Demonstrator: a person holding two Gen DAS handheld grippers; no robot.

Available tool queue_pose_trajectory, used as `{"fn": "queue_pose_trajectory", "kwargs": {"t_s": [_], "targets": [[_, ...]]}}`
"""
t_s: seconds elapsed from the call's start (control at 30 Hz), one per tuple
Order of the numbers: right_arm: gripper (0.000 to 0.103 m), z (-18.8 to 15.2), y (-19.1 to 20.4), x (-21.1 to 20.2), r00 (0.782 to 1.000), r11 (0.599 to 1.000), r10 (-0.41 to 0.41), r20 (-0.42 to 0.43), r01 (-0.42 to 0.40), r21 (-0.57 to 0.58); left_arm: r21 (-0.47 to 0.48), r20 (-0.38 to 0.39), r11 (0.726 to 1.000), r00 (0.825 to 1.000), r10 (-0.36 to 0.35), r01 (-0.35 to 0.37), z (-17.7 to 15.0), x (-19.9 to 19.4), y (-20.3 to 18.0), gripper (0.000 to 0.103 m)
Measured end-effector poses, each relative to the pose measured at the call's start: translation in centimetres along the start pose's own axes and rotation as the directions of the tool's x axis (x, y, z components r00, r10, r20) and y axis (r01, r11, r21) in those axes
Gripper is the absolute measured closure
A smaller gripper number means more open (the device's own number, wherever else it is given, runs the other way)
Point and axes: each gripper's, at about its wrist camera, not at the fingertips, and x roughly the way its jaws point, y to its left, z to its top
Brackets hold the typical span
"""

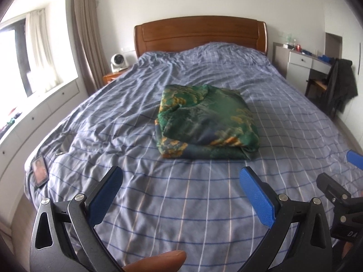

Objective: Fold large clothes

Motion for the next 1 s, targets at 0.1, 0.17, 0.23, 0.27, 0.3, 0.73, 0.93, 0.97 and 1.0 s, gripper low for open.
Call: {"fn": "queue_pose_trajectory", "kwargs": {"t_s": [0.1,0.17,0.23,0.27,0.3,0.73,0.93,0.97,1.0], "targets": [[0.000,-0.4,0.6,-0.7,1.000,1.000,-0.001,-0.006,0.001,-0.006,-0.009,-0.022,1.000,1.000,-0.002,0.002,-0.7,-0.2,0.0,0.000],[0.000,-0.4,1.1,-1.2,1.000,1.000,-0.003,-0.004,0.003,-0.023,-0.013,-0.038,1.000,0.999,-0.002,0.002,-1.0,-0.1,0.0,0.000],[0.000,-0.4,1.6,-1.5,1.000,0.999,-0.009,0.006,0.009,-0.038,-0.010,-0.049,1.000,0.999,0.017,-0.017,-1.2,0.1,0.0,0.000],[0.000,-0.4,1.8,-1.6,1.000,0.999,-0.012,0.008,0.012,-0.045,-0.010,-0.051,1.000,0.998,0.025,-0.025,-1.4,0.1,-0.1,0.000],[0.000,-0.4,2.1,-1.5,1.000,0.998,-0.017,0.009,0.018,-0.057,-0.010,-0.055,0.999,0.998,0.034,-0.035,-1.5,0.2,-0.1,0.000],[0.000,-0.9,2.6,-1.2,0.998,0.995,-0.068,-0.012,0.067,-0.073,0.005,-0.068,1.000,0.997,0.030,-0.030,-2.2,0.7,-0.6,0.000],[0.000,-1.4,2.3,-1.2,0.997,0.996,-0.068,-0.026,0.066,-0.062,0.006,-0.067,1.000,0.998,0.014,-0.014,-2.4,0.5,-1.0,0.000],[0.000,-1.5,2.3,-1.2,0.997,0.996,-0.068,-0.028,0.066,-0.060,0.007,-0.067,1.000,0.998,0.011,-0.011,-2.5,0.5,-1.1,0.000],[0.000,-1.5,2.2,-1.2,0.997,0.996,-0.069,-0.029,0.067,-0.059,0.008,-0.068,1.000,0.998,0.010,-0.010,-2.5,0.5,-1.1,0.000]]}}
